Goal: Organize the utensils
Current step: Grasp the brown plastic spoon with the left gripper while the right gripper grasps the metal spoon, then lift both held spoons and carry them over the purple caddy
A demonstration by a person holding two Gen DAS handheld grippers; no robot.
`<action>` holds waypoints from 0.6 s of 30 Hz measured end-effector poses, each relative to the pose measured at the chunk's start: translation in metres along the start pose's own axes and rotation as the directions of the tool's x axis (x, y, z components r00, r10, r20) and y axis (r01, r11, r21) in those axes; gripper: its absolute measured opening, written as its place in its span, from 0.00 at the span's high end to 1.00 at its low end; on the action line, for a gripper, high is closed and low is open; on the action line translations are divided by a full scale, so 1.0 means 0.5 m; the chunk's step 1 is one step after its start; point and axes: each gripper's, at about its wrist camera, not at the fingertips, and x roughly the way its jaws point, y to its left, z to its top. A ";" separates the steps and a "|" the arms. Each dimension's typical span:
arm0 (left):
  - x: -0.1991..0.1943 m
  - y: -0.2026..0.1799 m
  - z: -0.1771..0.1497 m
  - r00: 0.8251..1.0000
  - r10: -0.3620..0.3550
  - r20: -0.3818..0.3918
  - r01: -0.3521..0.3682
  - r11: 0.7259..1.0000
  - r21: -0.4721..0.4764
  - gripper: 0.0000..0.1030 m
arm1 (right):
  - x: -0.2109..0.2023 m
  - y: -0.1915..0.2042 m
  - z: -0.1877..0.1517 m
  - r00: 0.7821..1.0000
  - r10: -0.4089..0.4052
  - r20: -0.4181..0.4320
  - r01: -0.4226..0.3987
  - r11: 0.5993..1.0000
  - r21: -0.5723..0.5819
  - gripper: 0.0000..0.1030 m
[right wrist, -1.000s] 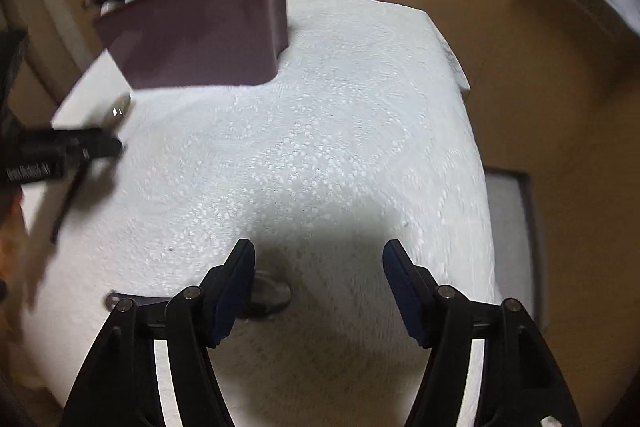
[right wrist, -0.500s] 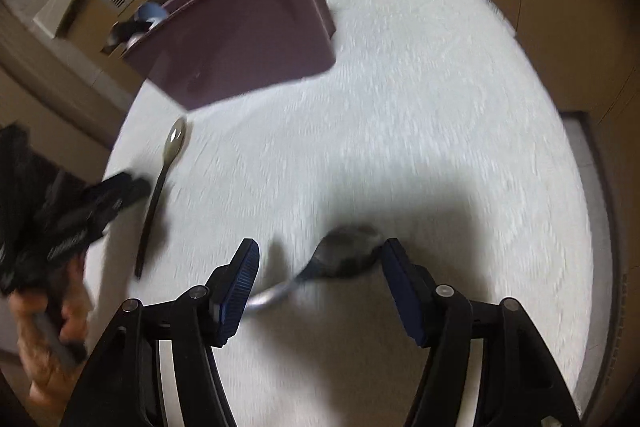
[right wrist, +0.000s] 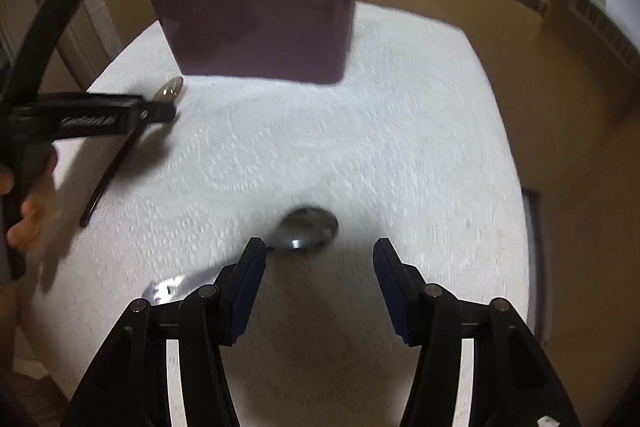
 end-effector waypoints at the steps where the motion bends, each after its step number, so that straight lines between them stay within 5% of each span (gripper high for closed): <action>1: 0.008 -0.008 0.006 1.000 0.025 0.012 -0.026 0.999 0.019 0.54 | 0.005 -0.010 -0.008 0.999 0.031 -0.025 -0.030 0.999 0.035 0.48; 2: 0.008 -0.012 0.008 0.999 0.041 0.028 -0.042 0.999 0.029 0.65 | 0.010 -0.015 -0.017 0.996 0.071 -0.056 -0.066 0.995 0.076 0.48; 7: -0.030 -0.031 -0.014 0.997 0.004 0.080 -0.010 0.997 0.075 0.67 | -0.001 0.005 -0.020 0.988 0.152 -0.037 -0.144 0.977 0.160 0.50; 14: -0.120 -0.014 -0.055 0.981 -0.024 0.191 0.010 0.997 0.072 0.67 | 0.051 0.024 0.044 0.998 0.061 -0.032 -0.051 0.966 0.254 0.52; 18: -0.148 0.003 -0.060 0.973 -0.056 0.222 0.046 0.998 0.052 0.67 | 0.069 0.059 0.076 0.997 -0.083 -0.002 0.082 0.986 0.142 0.85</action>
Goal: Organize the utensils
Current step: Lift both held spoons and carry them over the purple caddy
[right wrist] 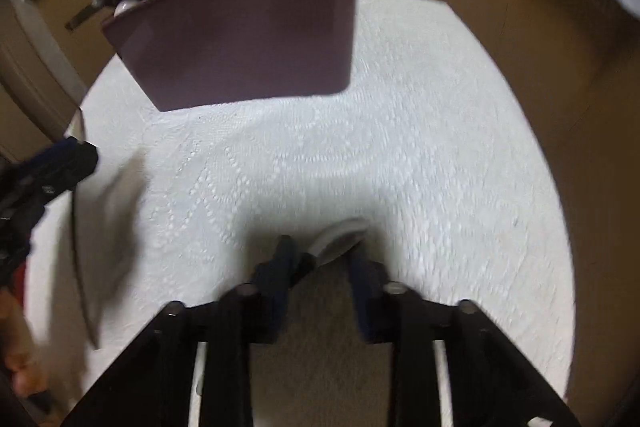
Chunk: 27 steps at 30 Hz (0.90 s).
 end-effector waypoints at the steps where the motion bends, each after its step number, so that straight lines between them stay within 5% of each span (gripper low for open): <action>1: -0.004 0.002 -0.001 1.000 -0.005 0.006 0.005 1.000 -0.005 0.67 | 0.001 0.005 0.003 1.000 -0.013 0.018 0.014 1.000 -0.020 0.87; 6: -0.022 -0.002 -0.001 1.000 -0.015 0.026 0.016 0.999 -0.030 0.67 | -0.022 -0.006 0.009 0.996 0.004 0.091 0.001 0.998 -0.061 0.96; 20: -0.092 -0.029 0.006 0.997 -0.036 0.063 0.040 0.998 -0.058 0.67 | -0.132 -0.063 0.020 0.963 0.131 0.236 -0.119 0.991 -0.068 0.96; 27: -0.140 -0.055 0.065 0.990 -0.035 0.134 0.041 0.998 -0.044 0.67 | -0.216 -0.080 0.068 0.924 0.172 0.343 -0.148 0.985 -0.093 0.97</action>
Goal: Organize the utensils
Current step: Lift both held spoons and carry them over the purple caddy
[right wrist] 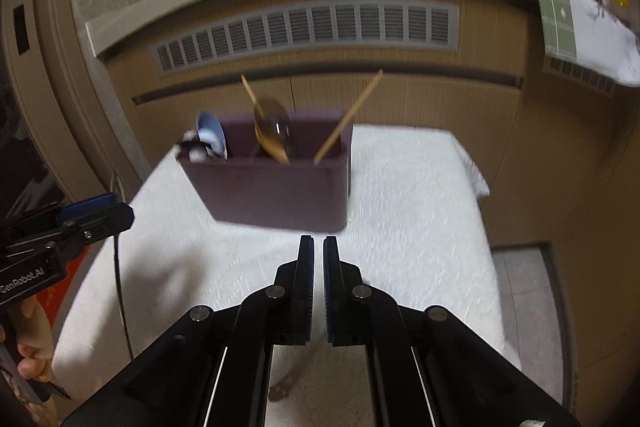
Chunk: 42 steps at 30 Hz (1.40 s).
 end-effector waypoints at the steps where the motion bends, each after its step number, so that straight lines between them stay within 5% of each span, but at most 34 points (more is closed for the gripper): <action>1: -0.008 -0.004 0.016 1.000 0.005 0.024 -0.005 1.000 0.003 0.67 | -0.010 -0.001 0.015 1.000 0.013 0.016 -0.013 1.000 -0.006 0.97; 5: -0.029 -0.015 0.057 0.996 0.019 0.092 -0.020 1.000 0.005 0.67 | -0.007 -0.019 0.045 0.999 -0.011 -0.042 0.009 0.999 -0.037 0.96; 7: -0.025 -0.020 0.056 0.994 0.029 0.101 -0.030 0.999 0.010 0.67 | 0.016 -0.035 0.026 0.994 -0.035 -0.099 0.032 0.999 -0.030 0.88; 9: -0.011 -0.021 0.044 0.996 0.023 0.082 -0.023 1.000 0.007 0.67 | 0.046 -0.052 -0.005 0.987 -0.055 -0.151 0.056 0.998 0.006 0.74; 16: 0.030 -0.021 0.001 0.999 0.025 0.029 -0.025 1.000 0.016 0.67 | 0.191 -0.063 -0.114 0.941 -0.039 -0.336 0.101 0.981 0.168 0.69; 21: 0.046 -0.004 -0.016 1.000 0.029 0.005 -0.029 1.000 -0.003 0.67 | 0.218 0.006 -0.108 0.945 -0.118 -0.306 0.139 0.989 0.048 0.57; 22: 0.050 0.000 -0.020 1.000 0.030 -0.001 -0.030 0.999 -0.011 0.67 | 0.221 0.024 -0.111 0.942 -0.159 -0.294 0.165 0.986 -0.004 0.59; 23: 0.050 0.004 -0.022 0.999 0.032 -0.004 -0.033 0.999 -0.016 0.67 | 0.217 0.035 -0.110 0.945 -0.170 -0.279 0.166 0.985 -0.038 0.73; 34: 0.035 0.021 -0.038 1.000 0.016 -0.009 -0.017 0.998 -0.062 0.67 | 0.085 0.018 -0.060 0.992 -0.055 -0.114 0.052 0.998 -0.025 0.75; 42: -0.007 0.005 0.028 0.997 0.011 0.077 -0.007 0.998 -0.056 0.67 | -0.044 0.023 0.048 0.994 -0.021 0.108 0.027 0.998 -0.053 0.75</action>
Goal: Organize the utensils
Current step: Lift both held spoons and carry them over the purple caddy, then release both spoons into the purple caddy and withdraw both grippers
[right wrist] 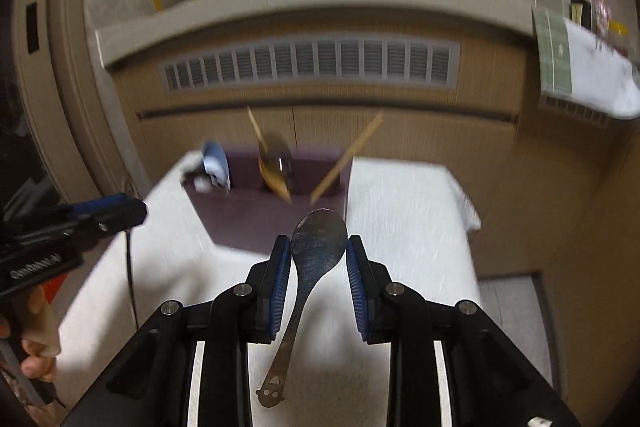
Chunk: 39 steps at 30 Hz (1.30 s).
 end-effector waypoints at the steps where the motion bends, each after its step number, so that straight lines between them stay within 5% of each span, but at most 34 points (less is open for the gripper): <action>1: -0.009 -0.006 0.025 1.000 0.001 0.028 -0.001 1.000 0.013 0.67 | -0.011 0.002 0.026 1.000 -0.002 0.030 0.002 1.000 -0.013 0.75; 6: -0.031 -0.033 0.162 0.981 0.013 0.195 -0.028 0.997 0.073 0.67 | -0.052 -0.003 0.190 0.973 -0.053 0.223 0.068 0.996 -0.058 0.75; 12: 0.028 -0.014 0.243 0.948 0.012 0.317 -0.032 0.998 0.060 0.67 | 0.023 -0.029 0.276 0.962 -0.072 0.264 0.083 0.996 -0.031 0.75; 23: 0.194 0.048 0.222 0.964 0.027 0.263 -0.029 1.000 0.006 0.67 | 0.207 -0.013 0.220 0.984 -0.090 0.154 0.102 0.992 -0.072 0.75; 31: 0.248 0.063 0.185 0.978 0.011 0.208 -0.010 1.000 -0.007 0.66 | 0.252 -0.003 0.179 0.990 -0.087 0.106 0.099 0.989 -0.108 0.74; 33: 0.257 0.062 0.173 0.987 0.008 0.162 -0.007 1.000 -0.006 0.64 | 0.257 -0.002 0.168 0.995 -0.069 0.078 0.078 0.991 -0.110 0.65; 36: 0.253 0.062 0.161 0.992 0.008 0.126 -0.007 1.000 -0.011 0.43 | 0.253 -0.005 0.156 0.996 -0.061 0.062 0.067 0.992 -0.103 0.42; 39: 0.222 0.062 0.150 0.993 0.022 0.118 -0.020 1.000 -0.023 0.41 | 0.226 -0.006 0.141 0.997 -0.059 0.054 0.064 0.994 -0.093 0.41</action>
